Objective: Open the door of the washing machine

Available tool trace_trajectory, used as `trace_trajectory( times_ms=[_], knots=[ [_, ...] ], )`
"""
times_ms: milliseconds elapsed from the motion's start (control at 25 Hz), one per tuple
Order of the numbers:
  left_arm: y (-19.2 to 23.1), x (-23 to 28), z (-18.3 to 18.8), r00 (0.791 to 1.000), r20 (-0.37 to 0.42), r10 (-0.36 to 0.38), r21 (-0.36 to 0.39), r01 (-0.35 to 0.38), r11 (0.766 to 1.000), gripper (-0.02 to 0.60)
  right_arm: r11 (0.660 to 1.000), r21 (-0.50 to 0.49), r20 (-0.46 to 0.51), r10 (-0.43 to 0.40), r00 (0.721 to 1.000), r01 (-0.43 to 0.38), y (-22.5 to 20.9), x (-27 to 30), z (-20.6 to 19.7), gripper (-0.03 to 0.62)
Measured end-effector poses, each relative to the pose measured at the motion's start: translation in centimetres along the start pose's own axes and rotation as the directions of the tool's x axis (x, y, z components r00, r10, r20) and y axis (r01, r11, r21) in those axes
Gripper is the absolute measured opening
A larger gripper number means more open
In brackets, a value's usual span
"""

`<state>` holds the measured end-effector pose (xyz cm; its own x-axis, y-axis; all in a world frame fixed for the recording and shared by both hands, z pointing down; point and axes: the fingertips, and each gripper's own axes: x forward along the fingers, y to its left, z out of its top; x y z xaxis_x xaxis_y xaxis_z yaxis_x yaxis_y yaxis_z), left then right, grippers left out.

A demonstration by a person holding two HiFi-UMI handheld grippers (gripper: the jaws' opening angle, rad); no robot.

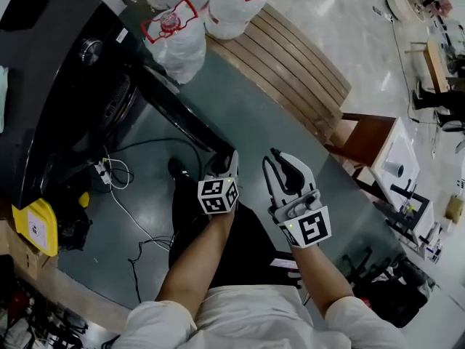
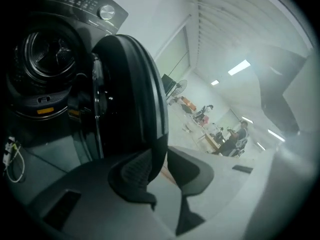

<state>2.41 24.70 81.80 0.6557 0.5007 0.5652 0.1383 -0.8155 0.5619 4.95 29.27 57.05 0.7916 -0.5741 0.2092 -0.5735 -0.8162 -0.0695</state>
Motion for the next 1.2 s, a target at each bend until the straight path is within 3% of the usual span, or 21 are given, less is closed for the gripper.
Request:
trace_trajectory(
  times_ms=[280, 440, 600, 760, 880, 1040, 1200],
  knots=[
    [-4.0, 6.9, 2.0, 0.998, -0.024, -0.062, -0.098, 0.060, 0.993, 0.096, 0.998, 0.027, -0.006, -0.056, 0.998, 0.056, -2.2, -3.3, -1.5, 0.081],
    [-7.1, 10.0, 4.2, 0.981, -0.060, -0.186, -0.046, 0.183, 0.982, 0.189, 0.998, 0.027, -0.005, -0.059, 0.998, 0.060, -2.6, -4.4, -1.7, 0.081],
    [-7.8, 9.1, 6.9, 0.971, -0.001, -0.240, 0.016, 0.240, 0.971, 0.182, 0.998, 0.021, 0.009, -0.054, 0.999, 0.054, -3.1, -4.5, -1.4, 0.081],
    [-7.0, 5.2, 8.0, 0.942, 0.033, -0.334, 0.048, 0.332, 0.942, 0.158, 1.000, 0.021, 0.039, -0.020, 0.999, 0.019, -2.4, -3.4, -0.2, 0.081],
    [-5.4, 0.5, 9.8, 0.939, 0.059, -0.339, 0.095, 0.333, 0.938, 0.150, 0.999, 0.014, 0.062, 0.041, 0.997, -0.042, -1.0, -2.5, 1.1, 0.081],
    [-3.9, -8.1, 15.0, 0.931, 0.183, -0.316, 0.172, 0.287, 0.942, 0.136, 0.992, 0.002, 0.095, 0.125, 0.988, -0.126, 1.1, -1.3, 3.5, 0.081],
    [-2.7, -17.8, 21.1, 0.924, 0.295, -0.242, 0.285, 0.157, 0.946, 0.130, 0.977, -0.027, 0.158, 0.214, 0.964, -0.213, 3.5, 0.6, 8.6, 0.081]
  ],
)
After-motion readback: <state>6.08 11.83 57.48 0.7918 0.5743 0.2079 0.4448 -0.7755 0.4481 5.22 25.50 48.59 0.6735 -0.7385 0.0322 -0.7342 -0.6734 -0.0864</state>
